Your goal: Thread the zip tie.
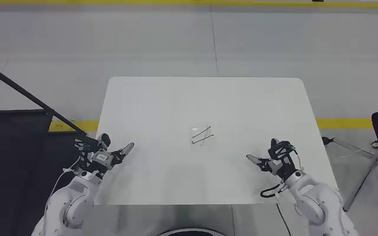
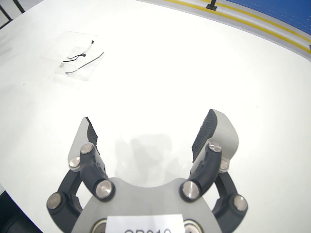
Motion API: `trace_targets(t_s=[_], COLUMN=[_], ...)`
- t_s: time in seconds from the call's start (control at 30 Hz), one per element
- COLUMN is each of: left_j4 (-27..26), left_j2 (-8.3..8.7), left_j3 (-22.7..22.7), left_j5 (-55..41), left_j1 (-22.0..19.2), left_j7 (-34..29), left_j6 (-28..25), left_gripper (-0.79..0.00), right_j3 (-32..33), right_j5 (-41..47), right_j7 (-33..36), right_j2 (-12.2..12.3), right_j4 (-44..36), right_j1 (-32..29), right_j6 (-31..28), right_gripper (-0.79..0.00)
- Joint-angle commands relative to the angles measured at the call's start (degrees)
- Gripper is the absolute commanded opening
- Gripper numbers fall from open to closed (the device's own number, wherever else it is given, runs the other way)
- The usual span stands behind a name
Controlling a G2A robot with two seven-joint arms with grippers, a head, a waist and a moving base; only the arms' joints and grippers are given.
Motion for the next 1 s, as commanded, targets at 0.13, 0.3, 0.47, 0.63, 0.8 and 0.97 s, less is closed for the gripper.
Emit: trace_targets(t_s=[0.13, 0.3, 0.47, 0.63, 0.8, 0.97], left_j4=[-1.1, -1.1, -1.1, 0.0, 0.6, 0.8], left_j2=[0.04, 0.04, 0.04, -0.08, 0.04, 0.16], left_j3=[0.1, 0.1, 0.1, 1.7, 1.1, 0.4], left_j5=[0.3, 0.3, 0.3, 0.5, -0.5, -0.6], left_j1=[-0.7, -0.7, -0.7, -1.8, -1.8, -1.0], left_j7=[-0.8, -0.8, -0.8, -0.8, 1.9, 4.0], left_j6=[-0.4, -0.4, -0.4, -0.6, -4.5, -7.3], left_gripper=[0.000, 0.000, 0.000, 0.000, 0.000, 0.000], right_j3=[-1.2, -1.2, -1.3, -3.0, -7.1, -12.6], right_j5=[1.8, 1.8, 1.8, 9.4, 22.8, 38.8], right_j7=[5.6, 5.6, 5.4, 9.8, 21.6, 33.9], right_j2=[0.2, 0.2, 0.2, 0.4, 0.4, 0.5], right_j4=[0.9, 0.9, 0.8, 3.7, 10.1, 19.4], right_j1=[3.1, 3.1, 3.0, 7.4, 16.6, 26.4], right_j6=[-1.6, -1.6, -1.7, -8.0, -13.7, -18.8], right_gripper=[0.000, 0.000, 0.000, 0.000, 0.000, 0.000])
